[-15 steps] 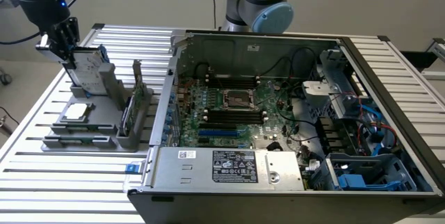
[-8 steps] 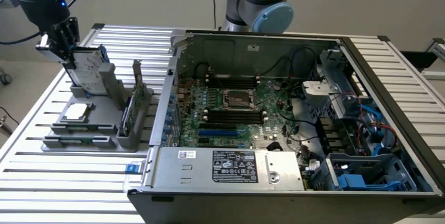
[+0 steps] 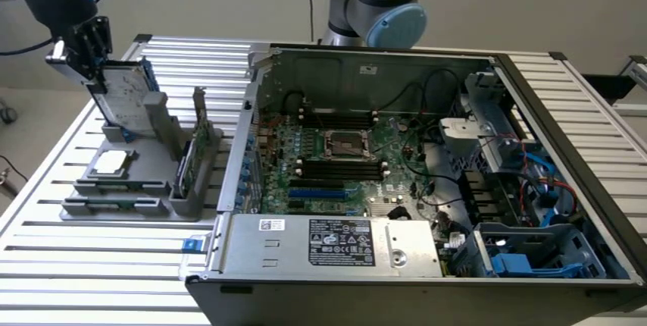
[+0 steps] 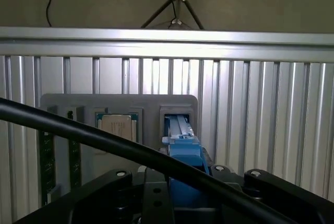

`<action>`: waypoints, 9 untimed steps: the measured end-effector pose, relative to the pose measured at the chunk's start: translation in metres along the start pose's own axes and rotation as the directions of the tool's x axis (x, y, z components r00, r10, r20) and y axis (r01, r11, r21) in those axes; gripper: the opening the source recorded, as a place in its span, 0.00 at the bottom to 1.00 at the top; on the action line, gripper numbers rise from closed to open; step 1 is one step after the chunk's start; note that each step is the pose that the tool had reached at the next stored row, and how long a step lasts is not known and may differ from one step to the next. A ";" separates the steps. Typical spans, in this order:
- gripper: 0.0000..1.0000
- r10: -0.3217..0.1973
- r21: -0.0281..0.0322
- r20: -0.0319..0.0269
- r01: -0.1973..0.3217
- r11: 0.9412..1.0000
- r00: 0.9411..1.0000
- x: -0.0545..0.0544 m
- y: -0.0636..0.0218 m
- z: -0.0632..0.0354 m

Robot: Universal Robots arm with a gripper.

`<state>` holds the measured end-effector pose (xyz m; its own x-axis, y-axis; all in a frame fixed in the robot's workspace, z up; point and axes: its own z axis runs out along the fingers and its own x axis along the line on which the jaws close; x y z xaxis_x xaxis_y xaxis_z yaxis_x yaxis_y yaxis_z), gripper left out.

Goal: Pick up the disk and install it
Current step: 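Pick up the disk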

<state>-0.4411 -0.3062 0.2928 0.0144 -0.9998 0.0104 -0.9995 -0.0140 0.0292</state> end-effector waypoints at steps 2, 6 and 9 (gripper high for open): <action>0.33 0.000 0.000 0.000 0.000 1.000 1.000 0.000 0.0002 -0.0081; 0.33 0.000 0.000 0.000 0.000 1.000 1.000 0.000 0.0007 -0.0262; 0.33 0.000 0.000 0.000 0.000 1.000 1.000 0.000 0.0011 -0.0399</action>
<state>-0.4410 -0.3062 0.3327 0.0144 -0.9998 0.0103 -0.9995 -0.0141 0.0291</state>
